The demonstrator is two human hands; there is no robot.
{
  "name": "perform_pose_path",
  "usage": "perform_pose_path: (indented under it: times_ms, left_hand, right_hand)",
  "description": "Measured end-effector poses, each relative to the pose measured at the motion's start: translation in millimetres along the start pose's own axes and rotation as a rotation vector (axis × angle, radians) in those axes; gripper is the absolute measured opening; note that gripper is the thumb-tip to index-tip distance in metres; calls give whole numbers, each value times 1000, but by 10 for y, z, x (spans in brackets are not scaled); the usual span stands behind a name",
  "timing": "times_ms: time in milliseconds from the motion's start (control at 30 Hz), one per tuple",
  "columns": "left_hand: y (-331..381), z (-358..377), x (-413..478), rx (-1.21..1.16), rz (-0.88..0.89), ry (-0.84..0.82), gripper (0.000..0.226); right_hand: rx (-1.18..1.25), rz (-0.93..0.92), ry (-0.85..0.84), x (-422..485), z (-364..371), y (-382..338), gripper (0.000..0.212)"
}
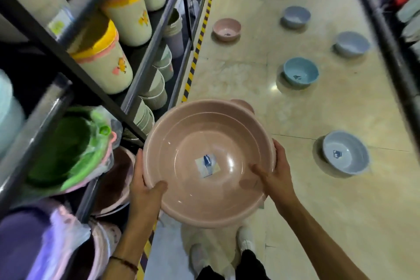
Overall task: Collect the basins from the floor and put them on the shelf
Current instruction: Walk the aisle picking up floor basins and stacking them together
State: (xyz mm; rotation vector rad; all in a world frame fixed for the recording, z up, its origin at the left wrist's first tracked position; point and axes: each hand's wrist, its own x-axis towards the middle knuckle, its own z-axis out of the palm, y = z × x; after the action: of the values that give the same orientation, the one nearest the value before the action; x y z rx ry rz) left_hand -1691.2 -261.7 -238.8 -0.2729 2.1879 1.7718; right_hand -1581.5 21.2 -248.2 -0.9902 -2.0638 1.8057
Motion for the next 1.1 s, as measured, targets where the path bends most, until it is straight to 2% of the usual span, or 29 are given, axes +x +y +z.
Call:
perform_pose_path:
  times_ms: [367, 600, 867, 1100]
  left_hand:
    - [1263, 422, -521, -153, 118, 5, 96]
    - [1449, 853, -660, -140, 134, -12, 110]
    - [1578, 1311, -635, -135, 155, 45, 103]
    - [1629, 1544, -108, -84, 130, 11, 102]
  right_hand:
    - [84, -189, 11, -295, -853, -1062, 90]
    - [128, -232, 8, -278, -1311, -1178, 88]
    - [116, -233, -44, 46, -1606, -1189, 107]
    - [126, -211, 15, 515, -1493, -1134, 97]
